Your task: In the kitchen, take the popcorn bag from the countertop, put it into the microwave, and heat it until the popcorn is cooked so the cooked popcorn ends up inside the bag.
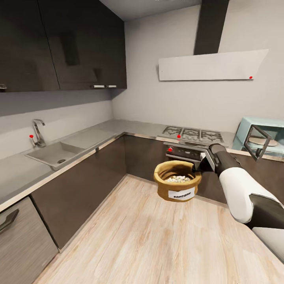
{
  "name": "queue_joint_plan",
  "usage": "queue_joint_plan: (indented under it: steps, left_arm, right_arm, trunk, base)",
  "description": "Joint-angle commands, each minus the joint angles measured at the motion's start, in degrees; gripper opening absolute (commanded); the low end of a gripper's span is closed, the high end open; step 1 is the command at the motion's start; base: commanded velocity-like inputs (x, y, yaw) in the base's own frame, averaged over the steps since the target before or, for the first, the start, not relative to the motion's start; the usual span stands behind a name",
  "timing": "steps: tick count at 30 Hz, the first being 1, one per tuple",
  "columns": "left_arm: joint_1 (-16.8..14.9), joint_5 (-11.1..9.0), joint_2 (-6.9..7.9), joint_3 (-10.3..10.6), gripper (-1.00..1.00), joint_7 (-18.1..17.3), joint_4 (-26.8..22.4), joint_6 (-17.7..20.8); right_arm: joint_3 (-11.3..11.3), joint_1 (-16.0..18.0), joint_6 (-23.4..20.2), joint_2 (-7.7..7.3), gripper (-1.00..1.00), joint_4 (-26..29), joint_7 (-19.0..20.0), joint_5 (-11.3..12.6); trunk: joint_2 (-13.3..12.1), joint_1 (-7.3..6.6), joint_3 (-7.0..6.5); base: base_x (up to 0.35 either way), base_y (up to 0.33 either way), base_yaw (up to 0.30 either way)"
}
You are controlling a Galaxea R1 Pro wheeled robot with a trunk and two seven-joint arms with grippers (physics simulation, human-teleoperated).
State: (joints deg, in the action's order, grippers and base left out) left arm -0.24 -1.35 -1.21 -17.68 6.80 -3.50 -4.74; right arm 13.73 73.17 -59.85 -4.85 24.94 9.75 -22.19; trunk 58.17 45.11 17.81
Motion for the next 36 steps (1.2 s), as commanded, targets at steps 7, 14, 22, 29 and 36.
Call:
queue_joint_plan:
  steps: [7,14,22,29,36]
  left_arm:
    - [-0.02,-0.14,-0.02,-0.08,1.0,0.14,0.02,-0.18]
    - [-0.02,-0.16,-0.02,-0.08,1.0,0.14,-0.02,-0.2]
    - [-0.02,-0.22,0.05,-0.08,1.0,0.14,-0.02,-0.18]
    - [-0.02,-0.23,0.07,-0.08,1.0,0.14,-0.02,-0.18]
    - [-0.02,-0.19,0.07,0.01,1.0,0.06,-0.02,-0.18]
  right_arm:
    - [0.34,0.06,-0.15,0.08,-1.0,-0.48,0.26,-0.57]
    - [1.34,-1.36,-0.15,0.11,-1.0,-0.61,0.27,-0.64]
    - [2.11,-3.2,-0.15,-2.29,-1.0,-0.6,0.4,-0.6]
    - [2.71,-5.89,-0.15,-3.38,-1.0,-0.53,0.33,-0.75]
    - [2.71,-5.93,-0.15,-4.0,-1.0,-0.59,0.27,-0.68]
  trunk:
    - [0.05,0.0,-0.15]
    - [0.05,0.0,-0.36]
    - [0.05,0.0,-0.38]
    - [0.05,0.0,-0.38]
    - [0.05,0.0,-0.38]
  base:
    - [0.0,0.0,-0.262]
    - [0.0,0.0,-0.27]
    - [0.0,0.0,-0.281]
    - [0.0,0.0,-0.283]
    - [0.0,0.0,-0.283]
